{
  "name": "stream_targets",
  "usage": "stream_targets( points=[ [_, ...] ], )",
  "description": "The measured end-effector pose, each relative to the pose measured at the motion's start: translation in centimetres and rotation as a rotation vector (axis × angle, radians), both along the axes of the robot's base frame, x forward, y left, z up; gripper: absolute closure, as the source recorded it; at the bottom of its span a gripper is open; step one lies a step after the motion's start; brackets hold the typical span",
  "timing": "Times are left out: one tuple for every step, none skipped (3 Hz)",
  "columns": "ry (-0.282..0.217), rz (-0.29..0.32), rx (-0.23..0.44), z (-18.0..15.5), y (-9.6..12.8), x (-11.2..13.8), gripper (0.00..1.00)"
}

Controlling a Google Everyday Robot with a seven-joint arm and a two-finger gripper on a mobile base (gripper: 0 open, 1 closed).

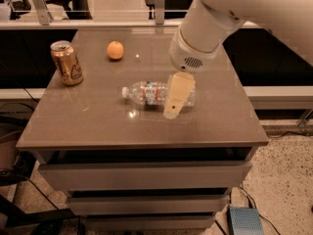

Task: Place water bottle upright

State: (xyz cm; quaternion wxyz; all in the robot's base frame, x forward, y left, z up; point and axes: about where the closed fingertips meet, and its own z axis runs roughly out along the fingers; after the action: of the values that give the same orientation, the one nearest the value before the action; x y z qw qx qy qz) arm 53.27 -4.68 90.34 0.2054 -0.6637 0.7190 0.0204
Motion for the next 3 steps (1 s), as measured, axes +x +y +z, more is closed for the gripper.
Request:
stream_targets(
  points=[
    [0.047,0.007,-0.006,-2.5,3.2,0.4,0.0],
    [0.088,0.018,-0.017,-4.9,5.7,0.6,0.0],
    [0.109,0.034,-0.028,-6.7,7.1,1.0,0.16]
  ],
)
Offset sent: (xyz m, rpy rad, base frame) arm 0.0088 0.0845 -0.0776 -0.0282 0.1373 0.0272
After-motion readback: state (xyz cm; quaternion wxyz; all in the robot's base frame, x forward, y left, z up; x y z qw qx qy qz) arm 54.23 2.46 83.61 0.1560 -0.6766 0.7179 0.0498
